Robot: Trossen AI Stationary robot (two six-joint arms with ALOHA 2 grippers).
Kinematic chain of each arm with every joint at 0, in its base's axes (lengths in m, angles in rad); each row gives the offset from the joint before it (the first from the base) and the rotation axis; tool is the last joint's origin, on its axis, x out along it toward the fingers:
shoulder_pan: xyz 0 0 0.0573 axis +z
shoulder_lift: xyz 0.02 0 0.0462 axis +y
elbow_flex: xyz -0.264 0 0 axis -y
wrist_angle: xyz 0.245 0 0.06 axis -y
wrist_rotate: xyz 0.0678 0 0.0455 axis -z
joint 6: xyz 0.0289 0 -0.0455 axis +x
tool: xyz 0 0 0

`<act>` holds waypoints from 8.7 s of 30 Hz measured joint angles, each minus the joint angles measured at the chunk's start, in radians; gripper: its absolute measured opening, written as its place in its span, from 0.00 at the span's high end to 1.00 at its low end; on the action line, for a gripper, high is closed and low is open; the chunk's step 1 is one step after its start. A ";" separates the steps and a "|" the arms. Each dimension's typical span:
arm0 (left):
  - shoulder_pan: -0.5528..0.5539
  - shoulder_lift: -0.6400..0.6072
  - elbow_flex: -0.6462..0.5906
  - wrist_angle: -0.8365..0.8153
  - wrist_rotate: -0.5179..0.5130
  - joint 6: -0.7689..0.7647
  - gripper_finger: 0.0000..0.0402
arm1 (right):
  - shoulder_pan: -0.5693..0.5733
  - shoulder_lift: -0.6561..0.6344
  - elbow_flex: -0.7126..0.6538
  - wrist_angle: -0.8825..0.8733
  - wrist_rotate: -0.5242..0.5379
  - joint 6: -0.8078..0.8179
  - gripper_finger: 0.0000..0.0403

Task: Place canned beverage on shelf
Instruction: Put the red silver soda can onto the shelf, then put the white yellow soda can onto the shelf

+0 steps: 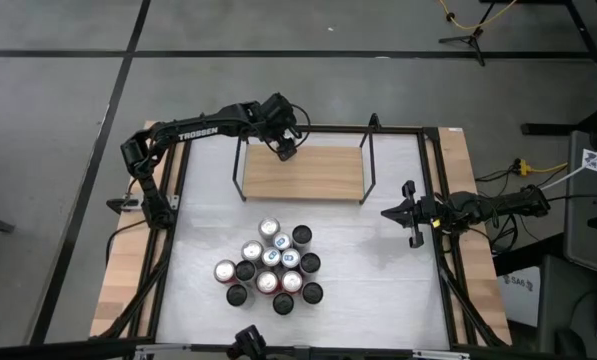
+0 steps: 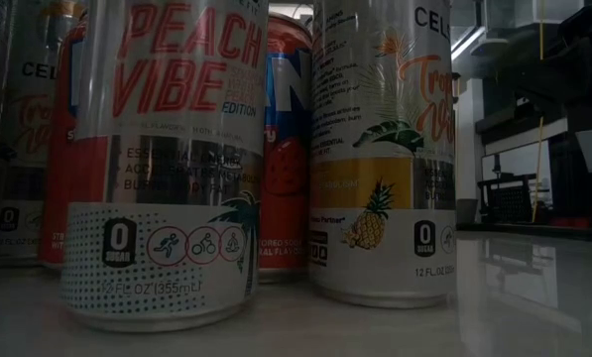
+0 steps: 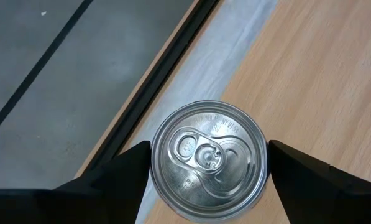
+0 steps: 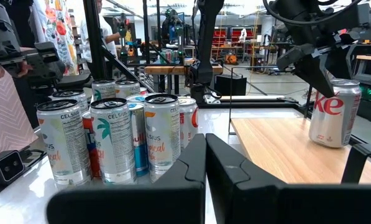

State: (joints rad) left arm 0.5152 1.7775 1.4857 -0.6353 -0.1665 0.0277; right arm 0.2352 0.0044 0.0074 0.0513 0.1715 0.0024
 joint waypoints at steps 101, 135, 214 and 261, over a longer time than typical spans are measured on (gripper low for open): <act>-0.497 -1.289 -0.907 0.303 -0.016 -0.187 0.13 | 0.000 0.992 0.870 -0.132 -0.024 0.015 0.50; -0.496 -1.274 -0.926 0.312 -0.015 -0.272 0.13 | -0.173 1.735 1.700 -0.832 -0.398 -0.143 0.52; -0.496 -1.273 -0.927 0.314 -0.008 -0.313 0.13 | -0.169 1.779 1.699 -0.889 -0.417 -0.166 0.03; -0.496 -1.273 -0.927 0.314 -0.004 -0.314 0.13 | -0.147 1.972 1.699 -0.946 -0.381 -0.211 0.18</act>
State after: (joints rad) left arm 0.0189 0.5041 0.5591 -0.3210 -0.1707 -0.2859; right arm 0.0883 1.9762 1.7069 -0.8943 -0.2096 -0.2087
